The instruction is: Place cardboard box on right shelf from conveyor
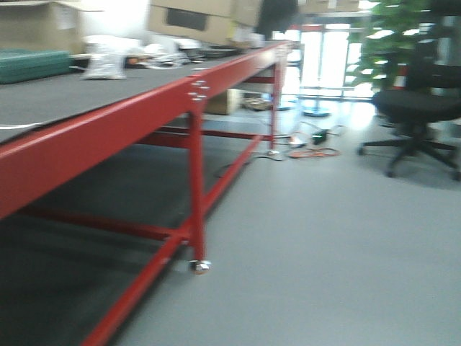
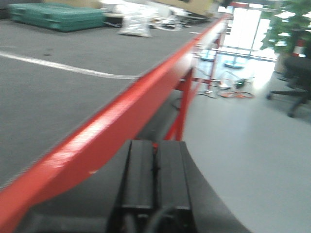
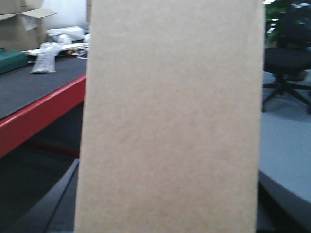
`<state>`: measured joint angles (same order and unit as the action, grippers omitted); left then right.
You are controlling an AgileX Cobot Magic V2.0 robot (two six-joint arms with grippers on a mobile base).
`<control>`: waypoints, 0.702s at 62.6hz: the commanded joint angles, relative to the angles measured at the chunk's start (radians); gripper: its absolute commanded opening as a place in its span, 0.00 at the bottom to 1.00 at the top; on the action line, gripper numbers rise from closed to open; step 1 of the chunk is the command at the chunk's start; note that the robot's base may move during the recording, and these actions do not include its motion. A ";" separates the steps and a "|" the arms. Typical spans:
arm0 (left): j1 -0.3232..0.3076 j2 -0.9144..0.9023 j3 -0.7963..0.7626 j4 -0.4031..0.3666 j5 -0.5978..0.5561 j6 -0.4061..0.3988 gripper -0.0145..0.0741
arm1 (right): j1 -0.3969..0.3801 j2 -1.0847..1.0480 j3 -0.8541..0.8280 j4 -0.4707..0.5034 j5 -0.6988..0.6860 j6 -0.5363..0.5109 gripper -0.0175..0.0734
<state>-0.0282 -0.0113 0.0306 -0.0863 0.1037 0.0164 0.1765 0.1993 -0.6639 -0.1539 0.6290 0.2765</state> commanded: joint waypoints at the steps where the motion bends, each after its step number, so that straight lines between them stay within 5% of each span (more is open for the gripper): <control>1: -0.007 -0.013 -0.003 -0.005 -0.090 -0.005 0.03 | -0.004 0.017 -0.029 -0.014 -0.104 -0.008 0.43; 44: -0.007 -0.013 -0.003 -0.005 -0.090 -0.005 0.03 | -0.004 0.017 -0.029 -0.014 -0.104 -0.008 0.43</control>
<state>-0.0282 -0.0113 0.0306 -0.0863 0.1037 0.0164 0.1765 0.1993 -0.6639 -0.1539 0.6290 0.2765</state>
